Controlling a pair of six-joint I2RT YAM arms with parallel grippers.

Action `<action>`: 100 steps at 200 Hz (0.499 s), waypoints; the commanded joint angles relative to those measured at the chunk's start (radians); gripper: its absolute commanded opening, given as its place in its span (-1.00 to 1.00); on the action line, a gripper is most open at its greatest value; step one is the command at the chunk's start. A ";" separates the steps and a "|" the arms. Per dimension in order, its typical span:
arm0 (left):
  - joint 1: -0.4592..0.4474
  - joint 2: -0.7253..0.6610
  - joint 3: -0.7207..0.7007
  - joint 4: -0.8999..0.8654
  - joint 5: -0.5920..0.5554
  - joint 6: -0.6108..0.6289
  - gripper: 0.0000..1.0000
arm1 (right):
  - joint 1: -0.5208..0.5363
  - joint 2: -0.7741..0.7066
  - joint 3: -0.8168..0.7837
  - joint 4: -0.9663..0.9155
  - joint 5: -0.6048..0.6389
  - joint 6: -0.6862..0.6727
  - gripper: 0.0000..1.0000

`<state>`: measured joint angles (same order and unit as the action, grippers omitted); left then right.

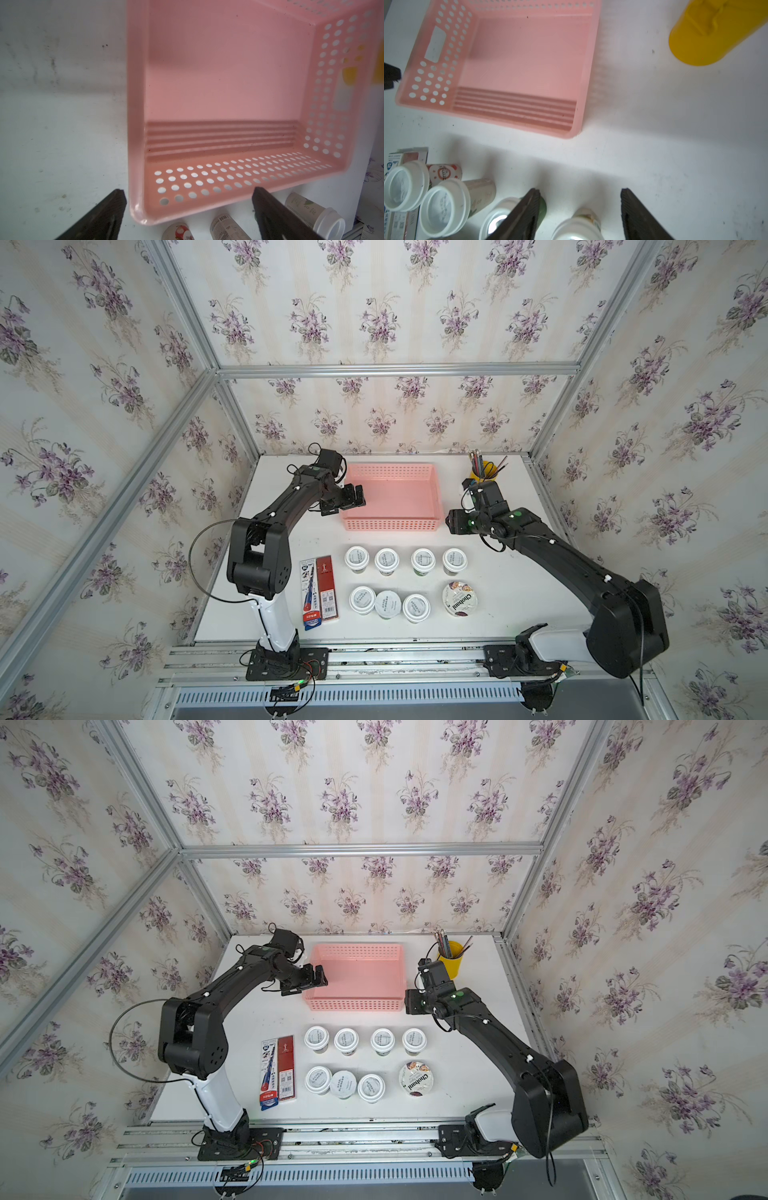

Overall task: Put the yogurt in the basket
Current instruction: Adjust the basket at the center of the board, then pick up the yogurt from the center of the board.

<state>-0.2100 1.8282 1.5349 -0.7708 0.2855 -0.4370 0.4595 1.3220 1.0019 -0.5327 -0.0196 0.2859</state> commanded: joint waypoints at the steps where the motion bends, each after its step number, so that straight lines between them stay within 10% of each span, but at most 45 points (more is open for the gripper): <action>1: 0.000 -0.072 -0.008 -0.058 -0.140 0.000 1.00 | 0.033 -0.069 -0.032 -0.187 0.023 0.089 0.37; 100: 0.002 -0.353 -0.074 -0.099 -0.308 0.037 0.98 | 0.229 -0.114 -0.114 -0.278 0.103 0.208 0.70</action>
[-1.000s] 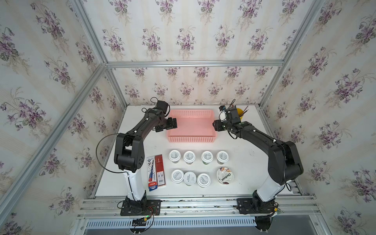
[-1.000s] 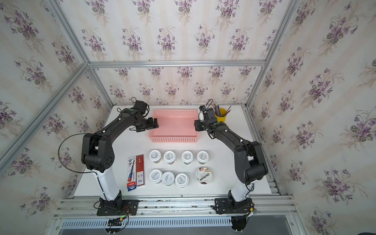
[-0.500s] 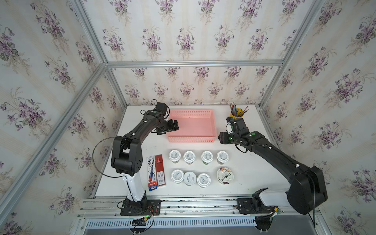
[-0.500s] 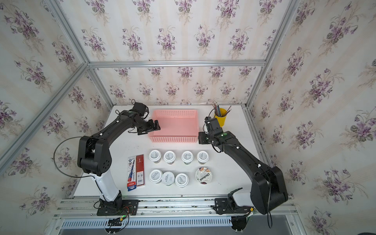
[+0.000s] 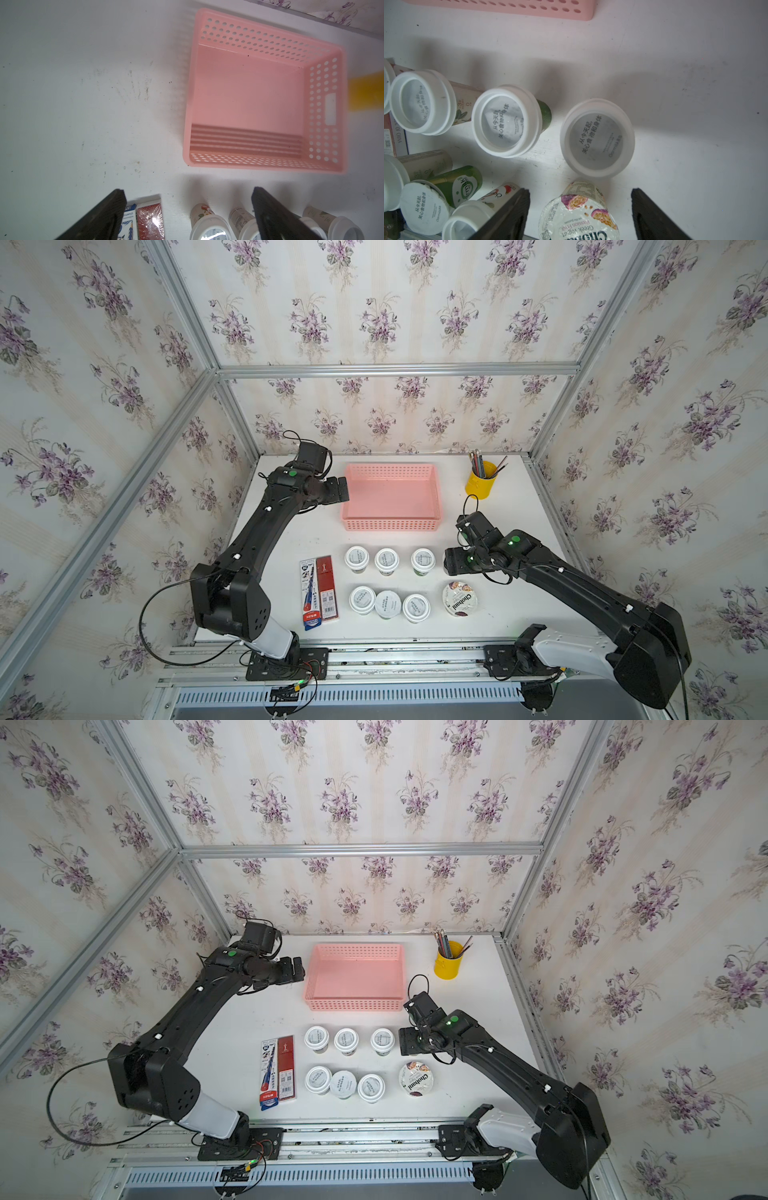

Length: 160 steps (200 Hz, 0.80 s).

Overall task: Put the yogurt in the basket
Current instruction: Pick up the yogurt from the center of the board.

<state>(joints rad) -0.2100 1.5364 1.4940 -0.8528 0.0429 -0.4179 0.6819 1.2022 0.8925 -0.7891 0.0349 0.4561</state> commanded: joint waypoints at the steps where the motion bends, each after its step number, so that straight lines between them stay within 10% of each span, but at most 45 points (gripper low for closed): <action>1: 0.002 -0.063 -0.035 -0.015 -0.067 0.018 0.98 | 0.007 0.006 -0.004 -0.021 0.049 0.038 0.70; 160: 0.002 -0.108 -0.087 0.003 -0.060 0.016 0.98 | 0.006 0.155 -0.020 0.098 0.126 -0.029 0.76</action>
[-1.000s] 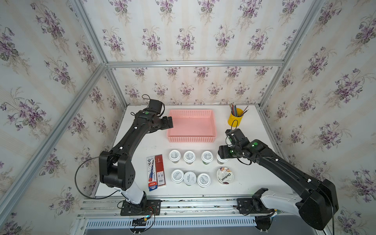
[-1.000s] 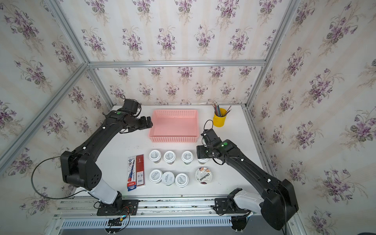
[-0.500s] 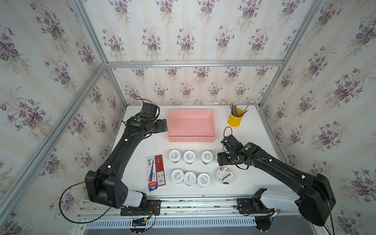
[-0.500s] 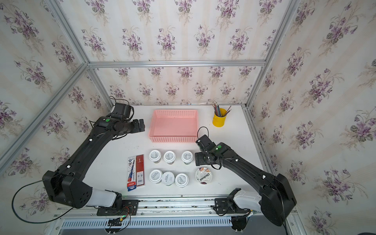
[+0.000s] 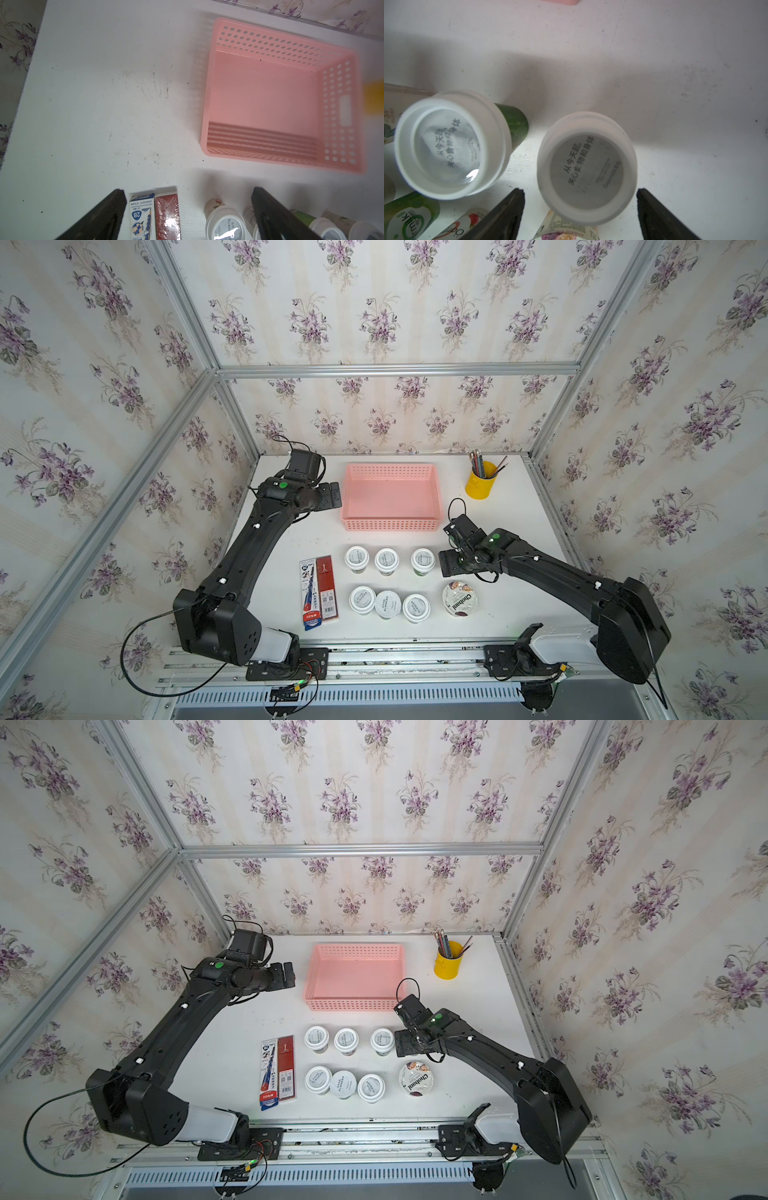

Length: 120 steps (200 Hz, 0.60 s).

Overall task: Put the yogurt in the basket
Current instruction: Pick up the yogurt from the center of the board.

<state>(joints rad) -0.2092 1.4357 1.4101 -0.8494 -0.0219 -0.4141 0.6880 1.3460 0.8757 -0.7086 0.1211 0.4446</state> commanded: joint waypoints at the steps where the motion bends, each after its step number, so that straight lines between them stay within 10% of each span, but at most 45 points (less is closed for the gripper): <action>1: 0.001 -0.008 -0.003 0.000 0.005 0.012 0.98 | -0.001 0.011 -0.004 0.018 0.041 -0.018 0.76; 120: 0.002 -0.013 -0.024 0.025 0.038 0.000 0.98 | -0.005 0.085 -0.009 0.101 0.055 -0.045 0.72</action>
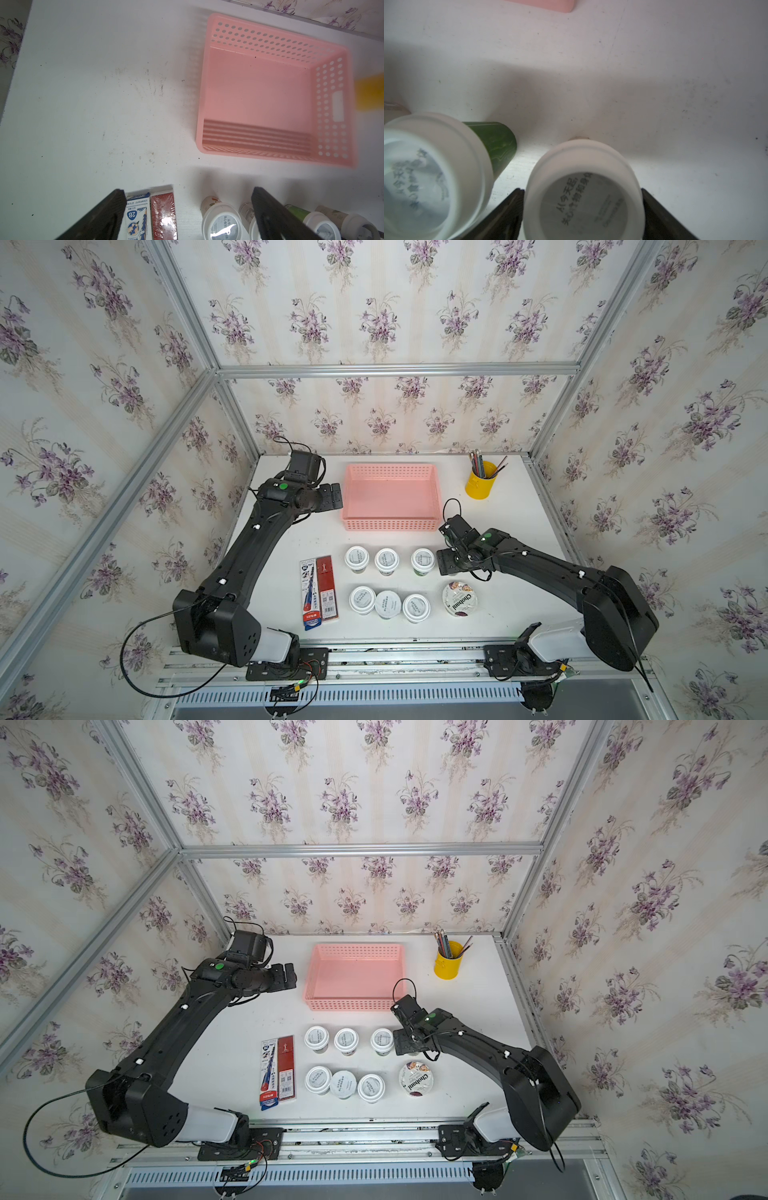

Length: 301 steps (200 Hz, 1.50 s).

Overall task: Put the yogurt in the basket
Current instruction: Pick up the yogurt from the center of the board, then place the yogurt in the basket.

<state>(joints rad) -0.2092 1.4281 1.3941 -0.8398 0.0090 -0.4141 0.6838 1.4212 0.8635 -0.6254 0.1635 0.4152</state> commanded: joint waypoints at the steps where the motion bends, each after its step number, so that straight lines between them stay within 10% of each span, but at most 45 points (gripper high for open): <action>1: 0.002 -0.006 -0.009 0.017 0.008 0.000 0.98 | -0.001 0.011 0.003 0.019 0.012 -0.015 0.72; 160: 0.001 -0.001 -0.006 0.021 0.008 -0.003 0.98 | -0.024 0.017 0.052 -0.017 0.043 -0.057 0.48; 301: 0.001 -0.040 0.014 -0.009 -0.072 -0.005 0.98 | -0.072 0.350 0.724 -0.143 0.068 -0.217 0.48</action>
<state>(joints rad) -0.2092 1.4105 1.4010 -0.8433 -0.0521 -0.4362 0.6147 1.6890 1.4662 -0.7475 0.2348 0.2474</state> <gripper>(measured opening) 0.990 0.745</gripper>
